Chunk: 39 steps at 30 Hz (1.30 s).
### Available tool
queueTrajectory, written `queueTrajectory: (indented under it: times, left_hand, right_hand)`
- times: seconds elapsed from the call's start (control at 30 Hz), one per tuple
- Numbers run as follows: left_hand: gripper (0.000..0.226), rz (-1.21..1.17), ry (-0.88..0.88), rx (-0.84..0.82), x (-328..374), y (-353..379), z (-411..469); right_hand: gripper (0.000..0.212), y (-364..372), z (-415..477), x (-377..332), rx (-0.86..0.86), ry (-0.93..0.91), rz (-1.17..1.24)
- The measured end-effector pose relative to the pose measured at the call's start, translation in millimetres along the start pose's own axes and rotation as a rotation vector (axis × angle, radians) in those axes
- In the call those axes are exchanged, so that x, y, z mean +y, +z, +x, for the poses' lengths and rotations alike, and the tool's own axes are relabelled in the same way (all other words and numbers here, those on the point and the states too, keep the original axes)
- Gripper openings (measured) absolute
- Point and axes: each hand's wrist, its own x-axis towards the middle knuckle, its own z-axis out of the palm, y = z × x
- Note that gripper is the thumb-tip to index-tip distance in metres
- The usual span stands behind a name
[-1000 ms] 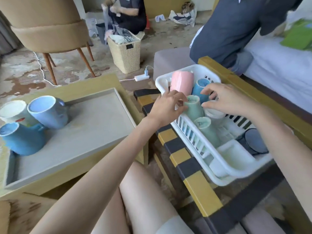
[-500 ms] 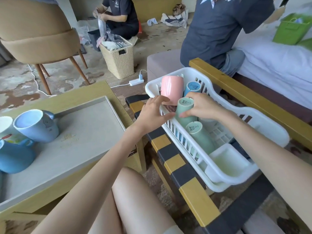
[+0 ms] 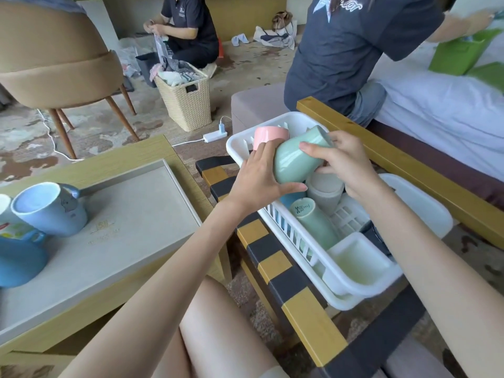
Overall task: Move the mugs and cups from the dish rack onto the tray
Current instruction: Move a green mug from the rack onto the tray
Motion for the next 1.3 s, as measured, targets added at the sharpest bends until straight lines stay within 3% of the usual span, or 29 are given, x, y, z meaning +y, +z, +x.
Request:
queueTrajectory:
  times: [0.1, 0.33, 0.7, 0.97, 1.3]
  left_hand:
    - [0.094, 0.036, 0.102, 0.069, 5, -15, 2]
    - [0.091, 0.121, 0.124, 0.126, -10, -70, -14]
    - [0.089, 0.264, -0.087, 0.224, -99, -147, -105]
    - [0.096, 0.283, -0.368, 0.259, -164, -158, -176]
    - [0.089, 0.170, -0.689, 0.335, -217, -152, -224]
  right_hand:
    - [0.032, 7, -9, -8, 0.029, 0.024, 0.178]
    - [0.041, 57, -30, -28, 0.011, -0.021, 0.368]
    - [0.047, 204, -52, -19, -0.180, -0.006, 0.403]
    - [0.058, 297, -65, 9, -0.340, -0.024, 0.175]
    - [0.065, 376, -75, 27, -0.431, -0.219, -0.259]
